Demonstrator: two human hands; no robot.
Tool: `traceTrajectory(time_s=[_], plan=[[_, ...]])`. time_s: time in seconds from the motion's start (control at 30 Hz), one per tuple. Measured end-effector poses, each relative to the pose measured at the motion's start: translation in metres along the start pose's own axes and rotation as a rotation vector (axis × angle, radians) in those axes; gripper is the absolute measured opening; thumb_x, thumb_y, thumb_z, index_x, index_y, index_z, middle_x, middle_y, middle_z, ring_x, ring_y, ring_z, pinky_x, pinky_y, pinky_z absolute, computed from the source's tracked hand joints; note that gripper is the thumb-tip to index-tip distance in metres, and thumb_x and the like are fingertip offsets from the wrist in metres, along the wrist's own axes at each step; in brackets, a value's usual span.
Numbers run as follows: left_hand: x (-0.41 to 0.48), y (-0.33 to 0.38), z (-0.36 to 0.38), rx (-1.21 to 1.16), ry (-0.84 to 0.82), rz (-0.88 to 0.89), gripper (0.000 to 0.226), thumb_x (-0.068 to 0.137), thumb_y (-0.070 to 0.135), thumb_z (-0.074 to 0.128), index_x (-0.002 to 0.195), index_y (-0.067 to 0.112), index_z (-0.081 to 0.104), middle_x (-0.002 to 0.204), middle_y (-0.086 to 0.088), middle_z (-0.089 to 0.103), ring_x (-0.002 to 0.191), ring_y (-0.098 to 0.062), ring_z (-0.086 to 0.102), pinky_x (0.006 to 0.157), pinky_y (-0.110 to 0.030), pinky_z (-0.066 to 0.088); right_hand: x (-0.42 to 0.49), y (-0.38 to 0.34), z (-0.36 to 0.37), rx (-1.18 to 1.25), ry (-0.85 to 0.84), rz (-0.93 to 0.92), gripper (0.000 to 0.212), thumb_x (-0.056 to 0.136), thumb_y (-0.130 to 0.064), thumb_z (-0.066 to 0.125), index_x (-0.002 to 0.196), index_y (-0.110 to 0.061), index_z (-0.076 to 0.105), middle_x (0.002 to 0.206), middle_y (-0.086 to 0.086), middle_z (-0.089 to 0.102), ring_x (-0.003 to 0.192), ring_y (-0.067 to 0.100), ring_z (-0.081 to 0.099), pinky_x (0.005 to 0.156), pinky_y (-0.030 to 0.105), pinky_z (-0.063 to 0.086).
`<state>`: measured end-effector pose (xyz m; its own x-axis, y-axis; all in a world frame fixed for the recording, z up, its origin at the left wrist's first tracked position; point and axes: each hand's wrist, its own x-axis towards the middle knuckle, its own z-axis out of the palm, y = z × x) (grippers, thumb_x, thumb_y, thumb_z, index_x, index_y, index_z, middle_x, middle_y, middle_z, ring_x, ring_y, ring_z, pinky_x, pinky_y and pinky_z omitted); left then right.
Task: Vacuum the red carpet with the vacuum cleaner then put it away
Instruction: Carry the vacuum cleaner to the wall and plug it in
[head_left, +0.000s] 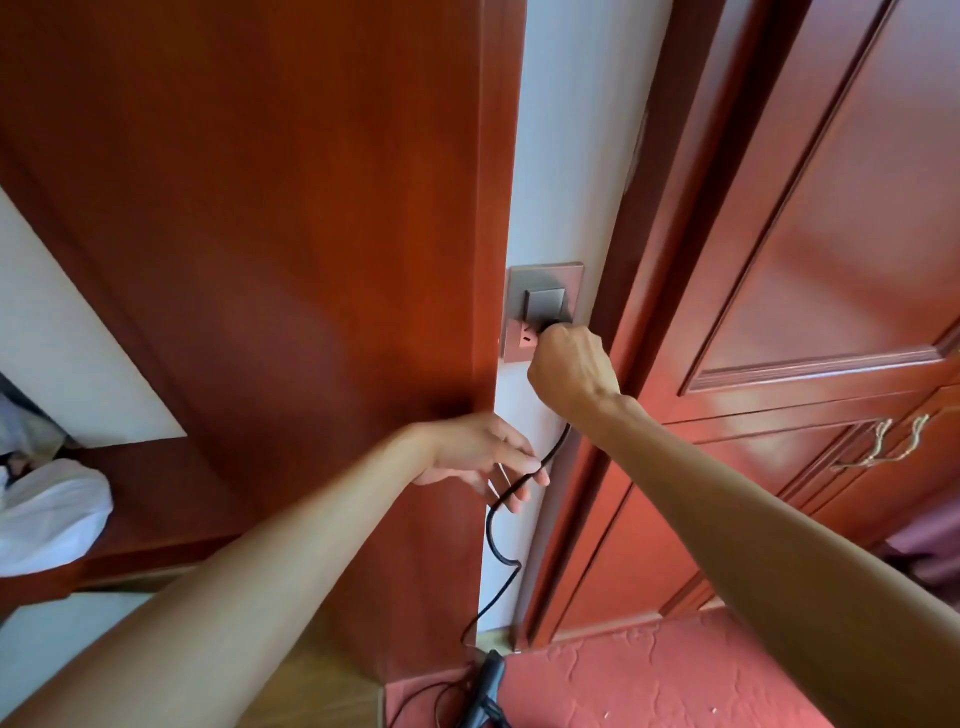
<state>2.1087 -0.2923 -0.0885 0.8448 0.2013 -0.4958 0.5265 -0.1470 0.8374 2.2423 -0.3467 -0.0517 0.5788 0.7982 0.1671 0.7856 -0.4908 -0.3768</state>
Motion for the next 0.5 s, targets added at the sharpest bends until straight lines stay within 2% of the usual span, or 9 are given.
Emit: traceTrajectory(time_s=[0.1, 0.2, 0.27, 0.33, 0.37, 0.43, 0.5], plan=[[-0.004, 0.001, 0.017, -0.036, 0.062, 0.012, 0.021, 0.102, 0.019, 0.053, 0.107, 0.004, 0.068, 0.089, -0.011, 0.069, 0.086, -0.026, 0.070, 0.084, -0.037, 0.058, -0.001, 0.005, -0.002, 0.029, -0.018, 0.007, 0.025, 0.089, 0.000, 0.043, 0.098, 0.001, 0.065, 0.105, 0.024, 0.067, 0.098, 0.044, 0.063, 0.071, 0.036, 0.042], [-0.008, -0.003, 0.035, -0.069, 0.162, 0.046, 0.022, 0.099, 0.017, 0.058, 0.110, -0.001, 0.067, 0.085, -0.008, 0.069, 0.083, -0.022, 0.069, 0.080, -0.032, 0.057, -0.003, 0.007, -0.009, -0.008, -0.040, -0.008, 0.027, 0.099, -0.014, 0.044, 0.106, -0.002, 0.067, 0.110, 0.023, 0.067, 0.102, 0.043, 0.063, 0.071, 0.035, 0.042], [-0.008, -0.010, 0.043, -0.054, 0.242, 0.086, 0.023, 0.097, 0.014, 0.061, 0.112, -0.004, 0.066, 0.084, -0.008, 0.068, 0.081, -0.020, 0.067, 0.078, -0.029, 0.055, -0.004, 0.005, -0.011, -0.042, -0.048, -0.006, 0.025, 0.096, -0.008, 0.042, 0.102, -0.001, 0.065, 0.108, 0.022, 0.066, 0.100, 0.041, 0.064, 0.067, 0.031, 0.041], [-0.008, -0.017, 0.050, -0.057, 0.315, 0.127, 0.019, 0.096, 0.008, 0.060, 0.110, -0.003, 0.067, 0.085, -0.010, 0.068, 0.080, -0.019, 0.066, 0.080, -0.031, 0.056, -0.004, -0.002, -0.011, -0.075, -0.065, 0.010, 0.021, 0.092, -0.001, 0.040, 0.084, -0.004, 0.059, 0.093, 0.018, 0.065, 0.091, 0.038, 0.068, 0.059, 0.028, 0.040], [-0.008, -0.020, 0.053, -0.073, 0.341, 0.144, 0.016, 0.096, 0.005, 0.059, 0.107, -0.001, 0.069, 0.085, -0.011, 0.068, 0.080, -0.019, 0.067, 0.083, -0.034, 0.057, -0.001, -0.007, -0.011, -0.085, -0.066, 0.018, 0.019, 0.093, -0.001, 0.042, 0.082, -0.008, 0.056, 0.087, 0.014, 0.063, 0.089, 0.036, 0.070, 0.057, 0.028, 0.040], [-0.006, -0.025, 0.059, -0.107, 0.370, 0.161, 0.012, 0.095, 0.002, 0.059, 0.100, 0.007, 0.069, 0.085, -0.011, 0.068, 0.083, -0.021, 0.067, 0.093, -0.043, 0.055, 0.003, -0.015, -0.011, -0.086, -0.061, 0.034, 0.015, 0.096, -0.005, 0.047, 0.093, -0.010, 0.060, 0.087, 0.010, 0.064, 0.094, 0.032, 0.070, 0.061, 0.029, 0.042], [-0.005, -0.027, 0.066, -0.106, 0.383, 0.172, 0.015, 0.094, 0.001, 0.060, 0.094, 0.015, 0.068, 0.086, -0.012, 0.067, 0.084, -0.022, 0.066, 0.098, -0.046, 0.051, 0.002, -0.014, -0.013, -0.059, -0.060, 0.056, 0.020, 0.097, -0.007, 0.048, 0.109, -0.007, 0.064, 0.097, 0.010, 0.064, 0.100, 0.030, 0.068, 0.065, 0.029, 0.042]])
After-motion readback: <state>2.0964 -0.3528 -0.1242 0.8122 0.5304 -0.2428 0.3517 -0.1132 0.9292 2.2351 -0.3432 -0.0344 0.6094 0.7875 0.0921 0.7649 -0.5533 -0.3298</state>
